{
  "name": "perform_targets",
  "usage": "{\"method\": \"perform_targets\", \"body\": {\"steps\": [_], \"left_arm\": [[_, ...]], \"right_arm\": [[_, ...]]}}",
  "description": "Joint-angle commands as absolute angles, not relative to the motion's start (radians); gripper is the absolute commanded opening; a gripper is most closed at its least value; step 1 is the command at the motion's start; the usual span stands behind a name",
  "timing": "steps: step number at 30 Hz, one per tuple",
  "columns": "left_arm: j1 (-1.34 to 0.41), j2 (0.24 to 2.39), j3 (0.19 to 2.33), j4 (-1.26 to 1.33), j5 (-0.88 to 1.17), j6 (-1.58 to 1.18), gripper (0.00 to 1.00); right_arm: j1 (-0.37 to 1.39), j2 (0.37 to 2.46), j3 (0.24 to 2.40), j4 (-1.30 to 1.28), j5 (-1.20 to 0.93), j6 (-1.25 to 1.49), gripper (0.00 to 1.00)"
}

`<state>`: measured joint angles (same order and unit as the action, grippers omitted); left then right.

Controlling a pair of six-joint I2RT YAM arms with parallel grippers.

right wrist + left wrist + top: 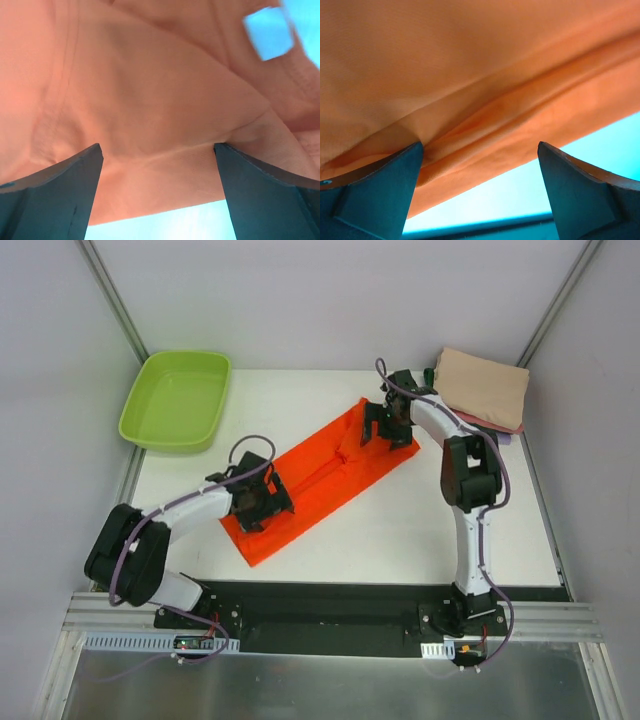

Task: Fold and stack the t-shirts
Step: Rotate the tshirt 90 degrees

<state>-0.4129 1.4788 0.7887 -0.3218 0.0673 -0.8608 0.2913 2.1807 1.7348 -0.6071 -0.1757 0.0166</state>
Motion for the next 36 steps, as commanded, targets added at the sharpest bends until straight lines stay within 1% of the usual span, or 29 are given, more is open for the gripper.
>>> {"method": "perform_targets", "body": {"steps": [1, 4, 8, 12, 16, 20, 23, 25, 28, 32, 36], "left_arm": [[-0.567, 1.369, 0.646, -0.380, 0.057, -1.112, 0.99], [-0.679, 1.358, 0.646, -0.377, 0.045, -1.172, 0.99], [-0.790, 1.411, 0.748, -0.376, 0.009, -1.175, 0.99], [-0.836, 1.450, 0.824, -0.377, 0.006, -1.160, 0.99], [-0.836, 1.393, 0.804, -0.382, -0.038, -1.147, 0.99], [-0.835, 1.270, 0.743, -0.397, -0.109, -1.126, 0.99], [-0.833, 1.174, 0.706, -0.432, -0.169, -1.105, 0.99], [-0.827, 1.129, 0.698, -0.477, -0.224, -1.092, 0.99], [-0.773, 1.082, 0.701, -0.560, -0.281, -1.074, 0.99], [-0.634, 0.996, 0.652, -0.591, -0.279, -1.060, 0.99], [-0.534, 0.914, 0.594, -0.592, -0.267, -1.029, 0.99]], "right_arm": [[0.305, 2.356, 2.084, -0.820, -0.206, -0.029, 0.96], [0.328, 2.460, 2.225, -0.825, -0.285, -0.011, 0.96], [0.337, 2.526, 2.344, -0.784, -0.383, 0.060, 0.96], [0.339, 2.493, 2.364, -0.674, -0.390, 0.120, 0.96], [0.351, 2.406, 2.350, -0.695, -0.293, 0.080, 0.96], [0.365, 2.266, 2.229, -0.745, -0.157, 0.017, 0.96], [0.386, 2.156, 2.059, -0.733, -0.118, 0.008, 0.96], [0.422, 2.081, 1.939, -0.703, -0.141, 0.008, 0.96], [0.498, 1.994, 1.778, -0.675, -0.155, -0.038, 0.96], [0.626, 1.896, 1.541, -0.545, -0.179, -0.002, 0.96], [0.721, 1.887, 1.444, -0.453, -0.236, 0.067, 0.96]]}}
